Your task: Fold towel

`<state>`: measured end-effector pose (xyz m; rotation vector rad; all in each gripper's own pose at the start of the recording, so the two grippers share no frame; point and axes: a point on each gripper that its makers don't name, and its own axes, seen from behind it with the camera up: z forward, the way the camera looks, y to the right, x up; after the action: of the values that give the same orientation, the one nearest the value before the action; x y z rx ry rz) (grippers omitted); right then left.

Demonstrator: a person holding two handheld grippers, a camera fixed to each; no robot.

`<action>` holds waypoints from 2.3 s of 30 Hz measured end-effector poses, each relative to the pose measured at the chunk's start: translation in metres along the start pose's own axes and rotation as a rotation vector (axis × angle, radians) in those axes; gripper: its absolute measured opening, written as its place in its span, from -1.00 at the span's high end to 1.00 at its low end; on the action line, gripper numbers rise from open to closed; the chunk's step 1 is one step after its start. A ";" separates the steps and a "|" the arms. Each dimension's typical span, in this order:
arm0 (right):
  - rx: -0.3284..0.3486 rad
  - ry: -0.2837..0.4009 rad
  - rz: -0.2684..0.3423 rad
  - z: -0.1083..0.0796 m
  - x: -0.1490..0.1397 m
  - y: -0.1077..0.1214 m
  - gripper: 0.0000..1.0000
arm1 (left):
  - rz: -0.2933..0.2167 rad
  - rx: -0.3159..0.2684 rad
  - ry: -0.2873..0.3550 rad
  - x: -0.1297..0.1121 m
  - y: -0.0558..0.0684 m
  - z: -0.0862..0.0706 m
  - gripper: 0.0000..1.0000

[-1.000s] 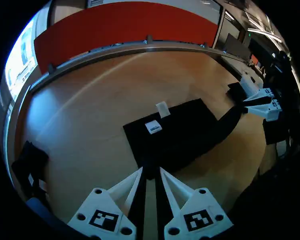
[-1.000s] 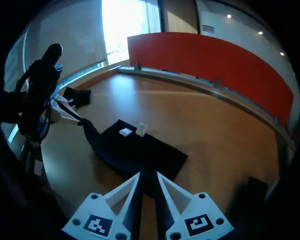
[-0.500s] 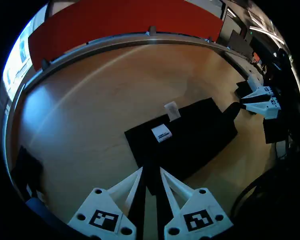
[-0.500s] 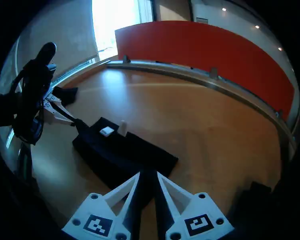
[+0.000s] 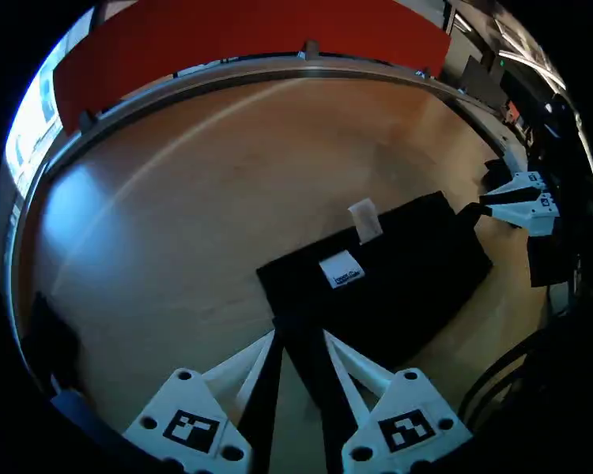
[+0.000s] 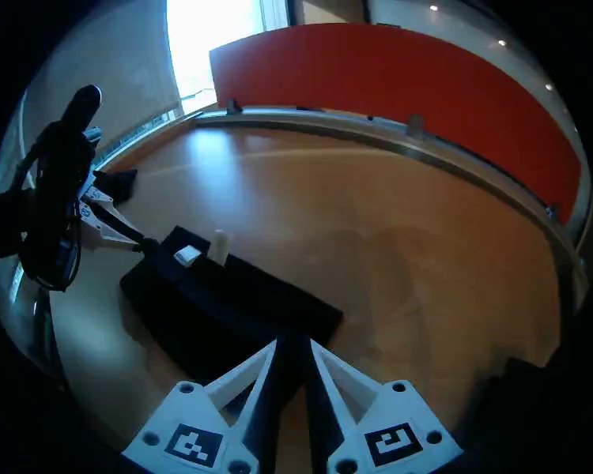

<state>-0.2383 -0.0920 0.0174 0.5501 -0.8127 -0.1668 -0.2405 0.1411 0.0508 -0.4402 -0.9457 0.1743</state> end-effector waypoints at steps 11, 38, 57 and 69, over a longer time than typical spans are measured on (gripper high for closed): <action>-0.049 0.003 0.028 0.017 0.001 0.012 0.63 | -0.005 0.054 0.019 0.011 -0.017 0.014 0.07; -0.099 0.030 0.023 -0.007 -0.002 0.020 -0.78 | -0.051 0.077 0.077 0.010 -0.018 -0.006 -0.56; -0.053 0.015 -0.044 -0.026 -0.022 0.001 -0.78 | -0.135 0.154 0.122 -0.030 -0.023 -0.050 -0.56; 0.012 -0.044 -0.160 -0.026 -0.045 -0.015 -0.78 | -0.237 0.213 0.132 -0.073 -0.032 -0.085 -0.56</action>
<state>-0.2491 -0.0783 -0.0337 0.6252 -0.8129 -0.3222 -0.2148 0.0639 -0.0323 -0.1399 -0.8322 0.0291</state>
